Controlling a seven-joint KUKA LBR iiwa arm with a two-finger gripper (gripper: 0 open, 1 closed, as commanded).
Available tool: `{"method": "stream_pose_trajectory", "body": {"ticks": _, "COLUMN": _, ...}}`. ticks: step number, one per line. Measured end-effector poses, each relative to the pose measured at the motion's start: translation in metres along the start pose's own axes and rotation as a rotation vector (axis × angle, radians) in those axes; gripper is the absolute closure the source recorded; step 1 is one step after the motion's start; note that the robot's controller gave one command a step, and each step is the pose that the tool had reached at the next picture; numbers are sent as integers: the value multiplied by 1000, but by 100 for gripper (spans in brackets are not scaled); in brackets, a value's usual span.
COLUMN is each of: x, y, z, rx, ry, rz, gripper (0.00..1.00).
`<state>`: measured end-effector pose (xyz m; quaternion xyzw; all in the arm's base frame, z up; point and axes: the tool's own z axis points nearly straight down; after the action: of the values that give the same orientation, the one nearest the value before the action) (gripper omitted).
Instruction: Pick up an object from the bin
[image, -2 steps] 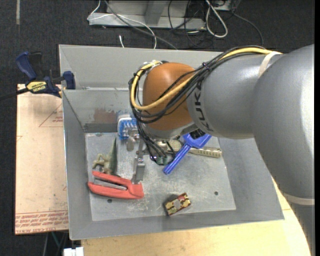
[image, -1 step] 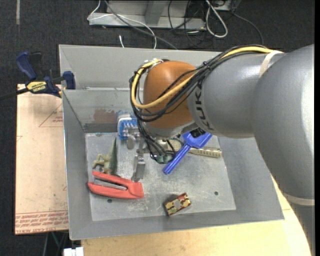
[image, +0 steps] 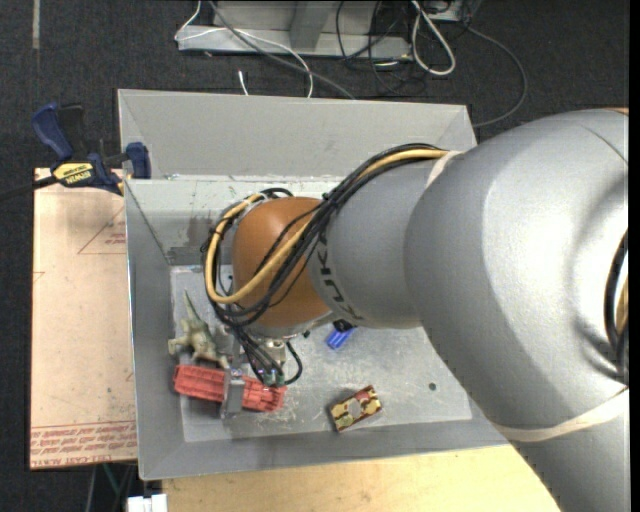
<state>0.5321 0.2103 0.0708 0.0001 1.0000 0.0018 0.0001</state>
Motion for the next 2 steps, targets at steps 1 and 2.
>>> {"method": "stream_pose_trajectory", "body": {"ticks": 1, "x": 1, "y": 1, "z": -46, "rx": -1, "ry": -15, "rz": 74, "gripper": 0}}
{"method": "stream_pose_trajectory", "body": {"ticks": 2, "x": 40, "y": 44, "z": -28, "rx": 0, "ry": 3, "rz": -118, "gripper": 0}}
